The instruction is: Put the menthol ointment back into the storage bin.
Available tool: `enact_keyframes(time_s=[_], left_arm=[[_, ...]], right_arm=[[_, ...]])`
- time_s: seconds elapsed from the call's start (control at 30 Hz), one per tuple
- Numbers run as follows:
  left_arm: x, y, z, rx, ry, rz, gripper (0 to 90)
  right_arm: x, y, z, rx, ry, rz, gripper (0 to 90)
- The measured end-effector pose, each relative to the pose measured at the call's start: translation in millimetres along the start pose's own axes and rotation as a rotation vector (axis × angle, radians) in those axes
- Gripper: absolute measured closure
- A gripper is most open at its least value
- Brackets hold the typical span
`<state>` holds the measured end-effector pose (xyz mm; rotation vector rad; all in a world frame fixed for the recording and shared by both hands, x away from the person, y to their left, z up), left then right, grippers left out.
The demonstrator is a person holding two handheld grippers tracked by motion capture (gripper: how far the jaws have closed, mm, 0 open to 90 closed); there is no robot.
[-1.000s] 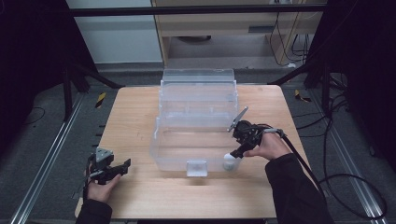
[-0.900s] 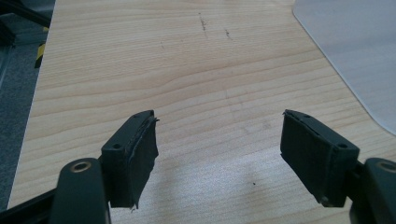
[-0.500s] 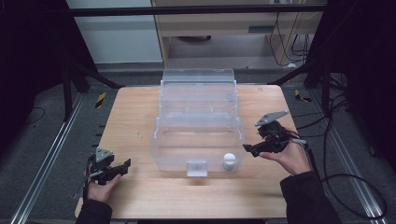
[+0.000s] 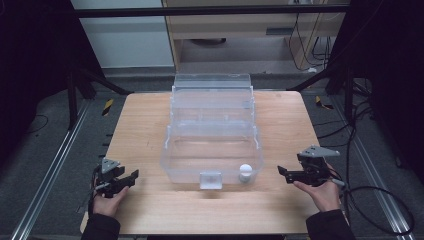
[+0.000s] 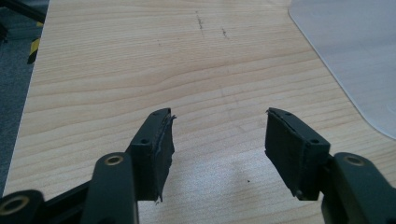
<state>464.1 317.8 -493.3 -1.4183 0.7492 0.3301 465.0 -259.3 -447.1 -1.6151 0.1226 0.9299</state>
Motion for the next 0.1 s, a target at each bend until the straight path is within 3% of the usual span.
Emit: enact_keyframes(time_s=[0.1], left_arm=[[0.0,-0.2,0.4,-0.001,0.004,0.000,43.7]], right_arm=[[3.6,14.0,-7.8,0.032,0.026,-0.015,14.2]])
Point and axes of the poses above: each handheld gripper's, and its own axes: x roughly forward along the jaws, y roughly out of its underside, z roughly to its left, the point moved 2 cm from there along x, roughly forward along the jaws
